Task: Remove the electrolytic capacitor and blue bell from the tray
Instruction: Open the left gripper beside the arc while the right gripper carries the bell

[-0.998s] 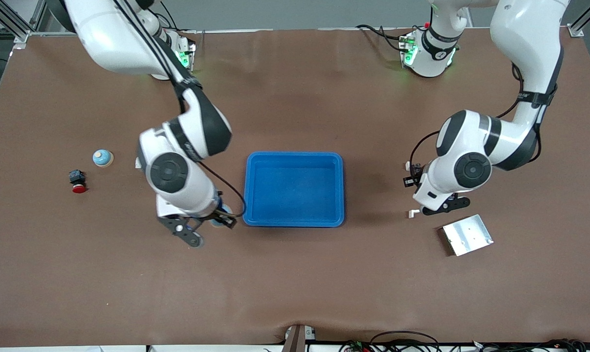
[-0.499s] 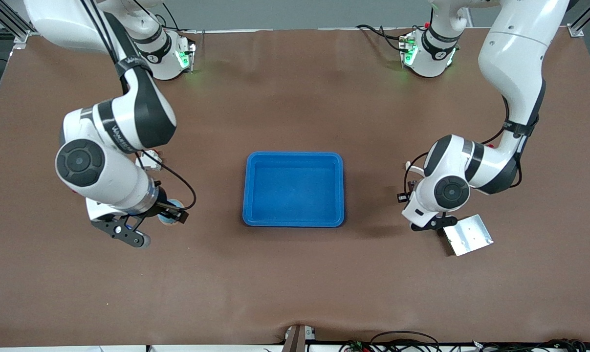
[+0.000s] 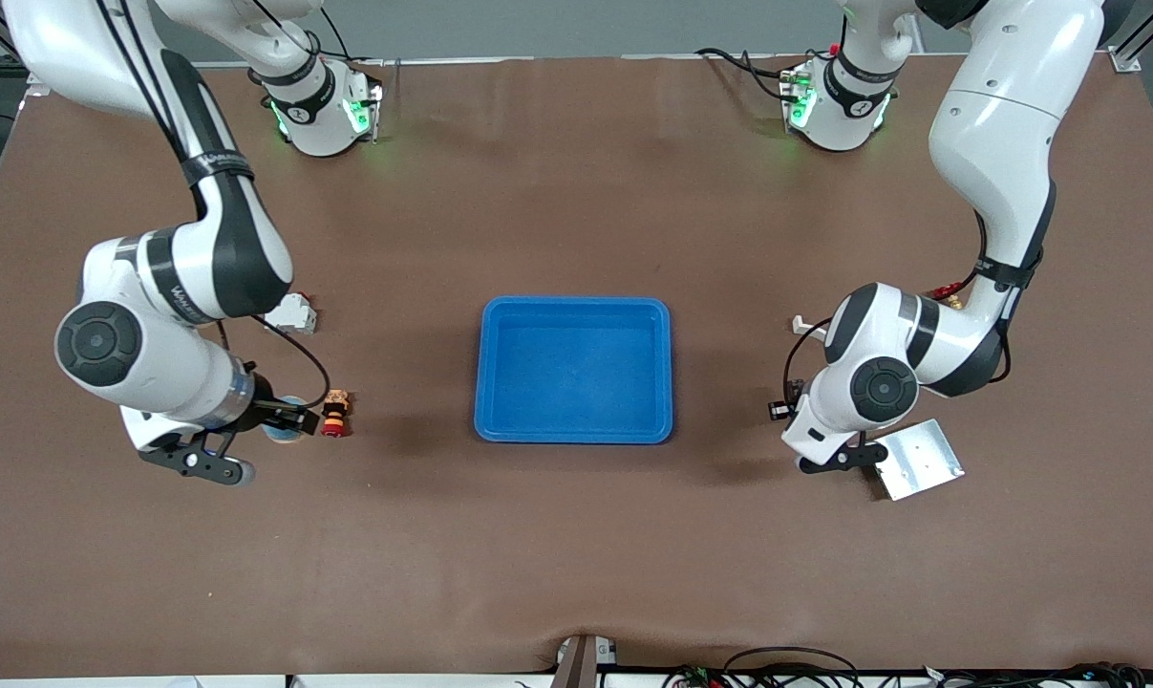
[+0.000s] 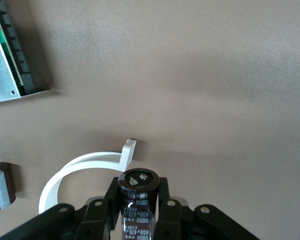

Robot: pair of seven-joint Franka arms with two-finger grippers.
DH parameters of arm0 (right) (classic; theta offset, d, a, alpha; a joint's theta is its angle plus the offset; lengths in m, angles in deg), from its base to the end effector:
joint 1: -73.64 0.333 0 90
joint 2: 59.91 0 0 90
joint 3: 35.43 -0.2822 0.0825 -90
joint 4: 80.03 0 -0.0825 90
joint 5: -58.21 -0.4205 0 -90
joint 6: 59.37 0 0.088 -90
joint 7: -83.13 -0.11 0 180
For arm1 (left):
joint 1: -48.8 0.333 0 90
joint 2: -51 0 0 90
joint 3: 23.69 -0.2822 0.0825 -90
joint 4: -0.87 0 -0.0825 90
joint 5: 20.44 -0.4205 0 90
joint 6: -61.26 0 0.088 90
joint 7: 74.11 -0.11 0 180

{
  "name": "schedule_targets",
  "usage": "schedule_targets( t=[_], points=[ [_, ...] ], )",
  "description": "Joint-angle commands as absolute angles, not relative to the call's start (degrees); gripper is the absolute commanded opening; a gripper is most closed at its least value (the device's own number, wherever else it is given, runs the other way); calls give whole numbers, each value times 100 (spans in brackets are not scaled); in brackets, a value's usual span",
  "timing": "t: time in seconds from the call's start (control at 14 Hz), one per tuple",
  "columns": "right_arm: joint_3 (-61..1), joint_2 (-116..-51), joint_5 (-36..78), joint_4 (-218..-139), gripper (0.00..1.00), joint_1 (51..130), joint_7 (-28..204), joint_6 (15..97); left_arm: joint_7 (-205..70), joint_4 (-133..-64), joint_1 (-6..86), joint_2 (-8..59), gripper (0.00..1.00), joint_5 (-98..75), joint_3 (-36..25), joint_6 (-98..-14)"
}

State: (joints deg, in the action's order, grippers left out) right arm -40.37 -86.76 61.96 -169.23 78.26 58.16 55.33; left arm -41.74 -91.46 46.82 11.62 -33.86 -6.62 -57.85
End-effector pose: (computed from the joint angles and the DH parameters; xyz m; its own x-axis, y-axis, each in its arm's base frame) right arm 0.6925 0.1061 0.3259 0.9689 -0.2473 -0.0113 -0.2470 -0.9686 0.0273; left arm 0.6493 -0.1969 0.1705 0.9759 0.1503 -0.1579 0.1372 -0.9863 -0.0910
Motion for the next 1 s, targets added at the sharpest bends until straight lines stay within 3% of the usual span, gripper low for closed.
schedule_targets(
  t=[0.0,0.93],
  points=[
    [-4132,-8382,6181,-17767,0,7566,6142,6138,-4141,-9097,4660,1092,0,-3397,-646,-5800],
    [-4158,-8382,5329,-19146,0,6380,8198,7359,-3948,-9616,4651,1171,0,-3397,-629,-5800]
  ],
)
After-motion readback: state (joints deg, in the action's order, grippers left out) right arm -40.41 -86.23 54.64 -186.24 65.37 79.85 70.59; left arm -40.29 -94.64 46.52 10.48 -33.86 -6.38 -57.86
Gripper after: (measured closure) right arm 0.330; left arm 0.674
